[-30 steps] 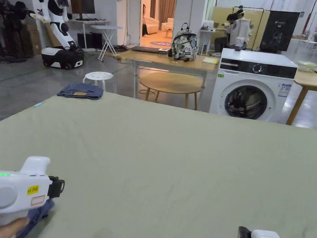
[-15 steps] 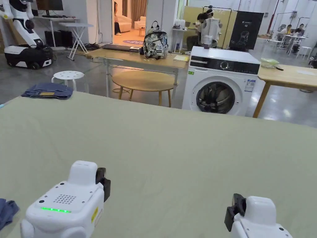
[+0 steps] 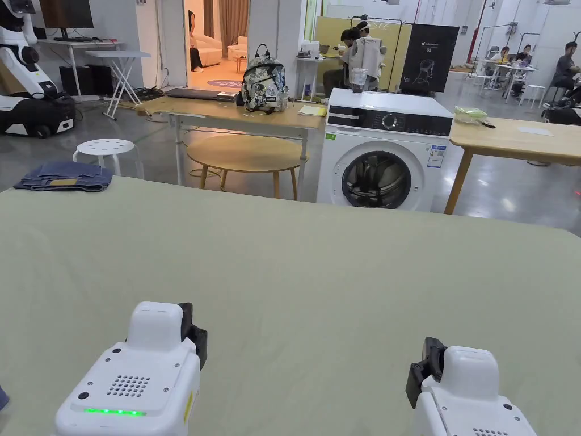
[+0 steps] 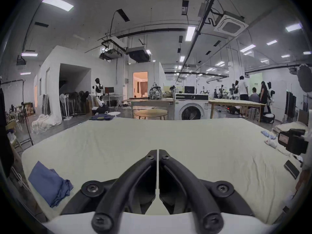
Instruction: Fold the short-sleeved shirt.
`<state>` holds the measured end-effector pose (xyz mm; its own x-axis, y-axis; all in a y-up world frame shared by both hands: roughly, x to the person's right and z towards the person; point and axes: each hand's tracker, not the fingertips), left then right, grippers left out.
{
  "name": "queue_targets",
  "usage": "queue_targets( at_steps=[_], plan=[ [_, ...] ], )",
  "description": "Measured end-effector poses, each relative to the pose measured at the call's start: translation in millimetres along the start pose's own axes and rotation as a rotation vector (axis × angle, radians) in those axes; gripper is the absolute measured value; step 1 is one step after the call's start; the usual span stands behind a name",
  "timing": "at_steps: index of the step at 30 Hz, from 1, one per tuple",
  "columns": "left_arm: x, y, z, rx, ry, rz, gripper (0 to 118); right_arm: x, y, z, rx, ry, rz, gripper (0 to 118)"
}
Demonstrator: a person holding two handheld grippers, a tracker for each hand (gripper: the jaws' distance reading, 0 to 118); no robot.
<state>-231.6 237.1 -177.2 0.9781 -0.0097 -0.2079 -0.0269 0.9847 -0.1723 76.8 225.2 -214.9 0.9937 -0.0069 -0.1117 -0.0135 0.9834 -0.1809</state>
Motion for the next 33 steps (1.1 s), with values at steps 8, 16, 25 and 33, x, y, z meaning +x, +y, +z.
queue_targets(
  at_steps=[8, 16, 25, 33],
  plan=[
    [11, 3, 3, 0.011, -0.025, -0.045, 0, -2, -2, 2, 0.001, -0.010, 0.007, 0],
    [11, 3, 0, -0.009, -0.037, -0.013, 20, -3, 0, 2, 0.002, -0.018, 0.012, 14],
    [12, -3, -5, -0.043, -0.034, -0.015, 60, -4, 0, -1, 0.001, -0.054, 0.022, 88],
    [14, -4, -6, -0.042, -0.021, 0.013, 60, -5, 6, -1, 0.011, -0.015, 0.041, 89]
  ],
)
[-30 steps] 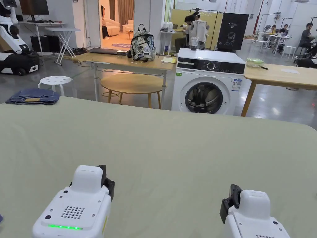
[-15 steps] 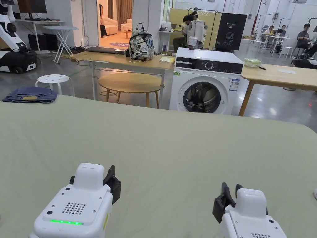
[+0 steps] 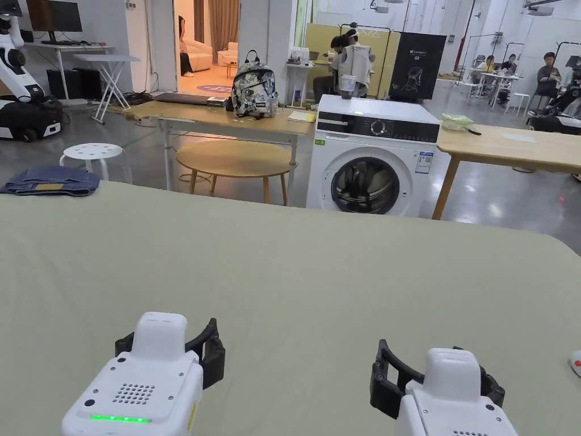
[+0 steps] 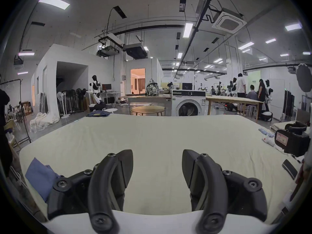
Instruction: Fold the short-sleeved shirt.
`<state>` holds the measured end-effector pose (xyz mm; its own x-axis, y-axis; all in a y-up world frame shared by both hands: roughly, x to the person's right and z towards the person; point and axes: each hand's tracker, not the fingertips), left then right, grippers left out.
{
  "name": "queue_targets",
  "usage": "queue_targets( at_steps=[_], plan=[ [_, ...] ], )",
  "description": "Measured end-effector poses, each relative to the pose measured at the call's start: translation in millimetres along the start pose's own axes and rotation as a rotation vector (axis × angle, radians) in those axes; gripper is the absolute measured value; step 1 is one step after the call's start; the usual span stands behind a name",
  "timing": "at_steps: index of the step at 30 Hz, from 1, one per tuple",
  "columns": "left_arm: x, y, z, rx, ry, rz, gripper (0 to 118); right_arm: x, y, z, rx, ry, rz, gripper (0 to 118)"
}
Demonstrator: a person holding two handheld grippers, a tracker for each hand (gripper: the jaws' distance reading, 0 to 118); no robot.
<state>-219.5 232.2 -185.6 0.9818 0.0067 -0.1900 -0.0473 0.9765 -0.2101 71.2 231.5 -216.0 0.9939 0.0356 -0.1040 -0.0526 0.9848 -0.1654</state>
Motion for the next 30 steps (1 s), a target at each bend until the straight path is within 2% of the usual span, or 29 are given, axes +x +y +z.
queue_targets(
  at_steps=[6, 11, 15, 17, 21, 26, 30],
  plan=[
    [-5, 4, -1, 0.020, 0.003, 0.032, 60, 3, 2, -1, 0.007, 0.030, -0.029, 89],
    [-6, 7, 1, 0.037, 0.016, -0.006, 60, 7, 0, -8, -0.011, -0.025, -0.045, 93],
    [-8, 7, 2, 0.028, 0.013, -0.021, 60, 11, 2, -10, -0.034, -0.043, -0.102, 93],
    [-8, 6, 1, 0.026, 0.022, -0.023, 60, 9, 4, -12, -0.049, -0.056, -0.094, 93],
    [-10, 6, -3, 0.012, 0.018, 0.010, 60, -2, 7, -13, -0.052, -0.109, -0.025, 93],
    [-10, 10, -1, 0.017, -0.008, 0.062, 60, -7, 9, -15, -0.079, -0.092, -0.064, 94],
    [-7, 13, -2, 0.021, -0.007, 0.068, 60, -11, 10, -19, -0.118, -0.115, -0.100, 93]
  ],
)
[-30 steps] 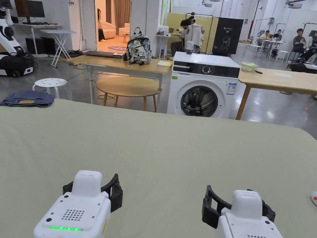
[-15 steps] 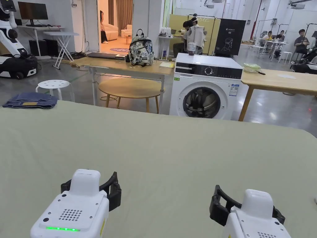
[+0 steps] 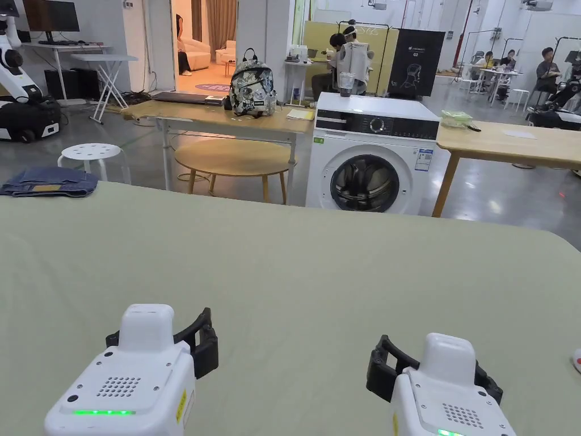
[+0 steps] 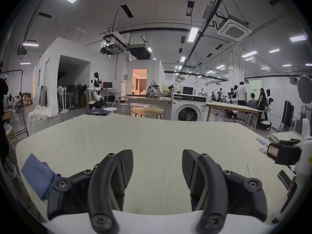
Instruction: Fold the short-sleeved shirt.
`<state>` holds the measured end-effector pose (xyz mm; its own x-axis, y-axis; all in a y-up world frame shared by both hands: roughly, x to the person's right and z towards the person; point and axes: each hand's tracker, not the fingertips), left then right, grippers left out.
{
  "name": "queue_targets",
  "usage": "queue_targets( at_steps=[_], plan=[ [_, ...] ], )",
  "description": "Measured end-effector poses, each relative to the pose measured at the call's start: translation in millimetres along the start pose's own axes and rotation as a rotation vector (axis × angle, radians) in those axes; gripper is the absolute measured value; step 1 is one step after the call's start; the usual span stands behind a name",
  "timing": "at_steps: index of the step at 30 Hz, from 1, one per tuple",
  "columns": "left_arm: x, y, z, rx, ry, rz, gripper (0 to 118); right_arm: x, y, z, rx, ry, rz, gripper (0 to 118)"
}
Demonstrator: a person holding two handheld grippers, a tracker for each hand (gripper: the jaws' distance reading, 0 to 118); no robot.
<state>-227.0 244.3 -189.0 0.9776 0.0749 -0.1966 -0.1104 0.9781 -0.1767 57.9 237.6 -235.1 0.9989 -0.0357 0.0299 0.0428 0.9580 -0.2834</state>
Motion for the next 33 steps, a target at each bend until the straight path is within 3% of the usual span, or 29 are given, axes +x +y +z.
queue_targets(
  at_steps=[9, 15, 26, 28, 33],
  plan=[
    [15, -8, -6, -0.019, 0.168, -0.092, 60, -1, 5, -5, -0.048, -0.025, -0.052, 93],
    [16, -13, -3, -0.030, 0.155, -0.092, 60, 3, 5, -9, -0.067, -0.039, -0.078, 93],
    [9, -9, 3, -0.002, 0.050, -0.034, 60, -1, 4, -6, -0.063, -0.043, -0.037, 93],
    [10, -7, 2, -0.001, 0.053, -0.038, 70, -1, 4, -9, -0.058, -0.041, -0.031, 94],
    [9, -5, 2, -0.006, 0.057, -0.068, 71, -1, 7, -4, -0.041, -0.053, -0.024, 94]
  ],
)
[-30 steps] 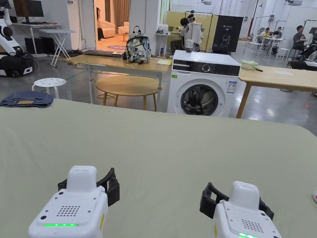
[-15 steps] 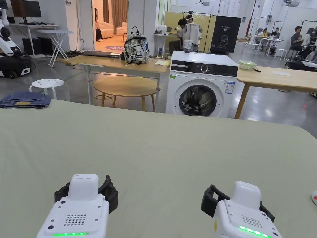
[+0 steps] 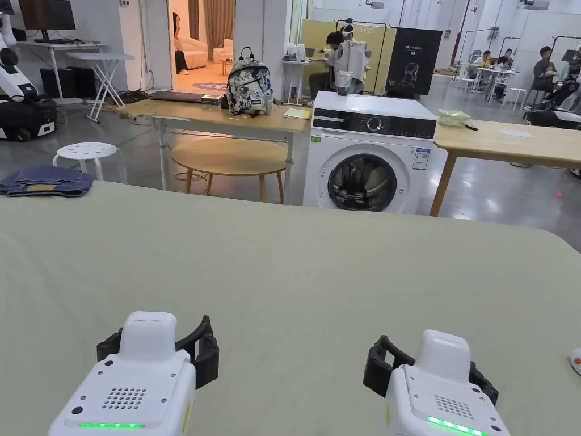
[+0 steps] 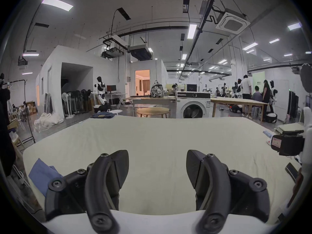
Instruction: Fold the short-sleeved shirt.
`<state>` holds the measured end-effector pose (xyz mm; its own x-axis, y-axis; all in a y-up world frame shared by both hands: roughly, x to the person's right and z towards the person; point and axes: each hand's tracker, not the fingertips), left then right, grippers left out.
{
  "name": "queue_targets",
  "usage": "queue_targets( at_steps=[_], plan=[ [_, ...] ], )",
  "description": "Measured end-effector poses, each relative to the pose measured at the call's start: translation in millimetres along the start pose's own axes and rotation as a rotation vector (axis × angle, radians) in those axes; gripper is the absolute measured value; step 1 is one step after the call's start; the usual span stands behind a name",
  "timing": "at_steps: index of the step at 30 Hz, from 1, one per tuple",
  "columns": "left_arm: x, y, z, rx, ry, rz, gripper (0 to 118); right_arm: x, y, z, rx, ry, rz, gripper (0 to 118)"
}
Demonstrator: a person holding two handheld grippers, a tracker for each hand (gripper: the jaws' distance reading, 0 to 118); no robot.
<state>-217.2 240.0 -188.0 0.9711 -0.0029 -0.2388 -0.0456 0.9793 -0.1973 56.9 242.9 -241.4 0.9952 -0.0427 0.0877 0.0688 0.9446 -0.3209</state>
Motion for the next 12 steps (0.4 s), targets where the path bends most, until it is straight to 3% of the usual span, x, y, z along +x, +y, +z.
queue_targets(
  at_steps=[8, 12],
  plan=[
    [-1, -7, 1, -0.015, -0.010, 0.014, 71, 0, -4, -1, -0.022, 0.000, 0.032, 93],
    [0, -13, 0, -0.027, -0.004, 0.002, 71, 7, -2, -8, -0.071, 0.034, -0.039, 94]
  ],
)
